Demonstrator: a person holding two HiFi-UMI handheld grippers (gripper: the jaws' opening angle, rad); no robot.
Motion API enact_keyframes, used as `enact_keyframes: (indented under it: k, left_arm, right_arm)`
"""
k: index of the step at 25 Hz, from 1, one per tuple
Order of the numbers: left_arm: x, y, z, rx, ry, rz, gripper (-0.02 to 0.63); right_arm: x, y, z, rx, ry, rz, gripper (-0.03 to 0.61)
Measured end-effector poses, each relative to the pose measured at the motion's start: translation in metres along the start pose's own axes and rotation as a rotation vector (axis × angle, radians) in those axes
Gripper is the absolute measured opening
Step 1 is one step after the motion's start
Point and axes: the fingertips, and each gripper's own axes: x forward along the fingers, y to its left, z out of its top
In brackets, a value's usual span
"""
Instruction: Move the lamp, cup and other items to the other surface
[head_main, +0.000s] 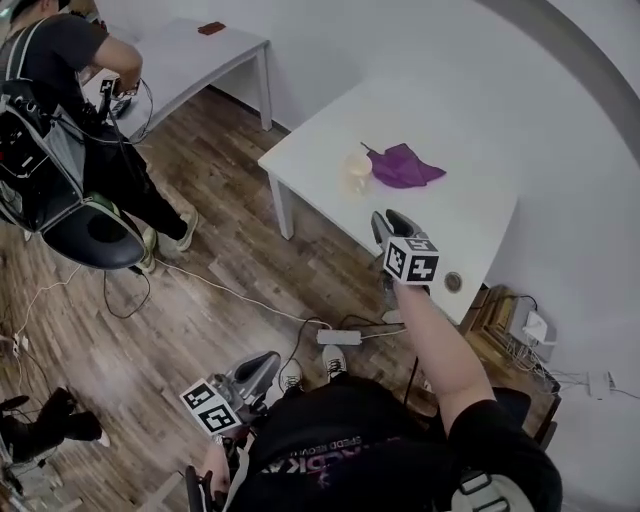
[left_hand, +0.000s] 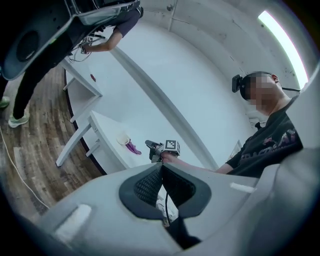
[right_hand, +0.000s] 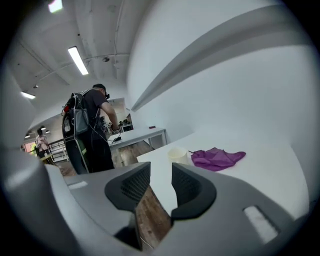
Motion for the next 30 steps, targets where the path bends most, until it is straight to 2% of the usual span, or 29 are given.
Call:
enact_keyframes:
  k: [6,9,15,20,25,30]
  left_arm:
    - [0.008,0.011,0.010,-0.022,-0.024,0.080,-0.005]
    - [0.000,0.016,0.008,-0.042,-0.045,0.128,-0.005]
    - [-0.012,0.025,-0.003,-0.077,-0.062,0.189,-0.005]
    - [-0.016,0.031,-0.015,-0.098,-0.043,0.208,-0.005]
    - [-0.015,0.034,-0.011,-0.101,-0.027,0.212,-0.005]
    - [-0.017,0.038,-0.013,-0.116,-0.014,0.222,-0.005]
  right_arm:
    - [0.093,-0.033,-0.011,-0.020,0.148,-0.066,0.138]
    - [0.114,-0.048,-0.018,-0.012,0.196,-0.106,0.138]
    - [0.143,-0.056,-0.029,-0.004,0.237,-0.106,0.137]
    - [0.161,-0.054,-0.037,0.004,0.251,-0.103,0.137]
    - [0.174,-0.058,-0.044,0.015,0.269,-0.102,0.132]
    - [0.176,-0.058,-0.046,-0.019,0.261,-0.100,0.058]
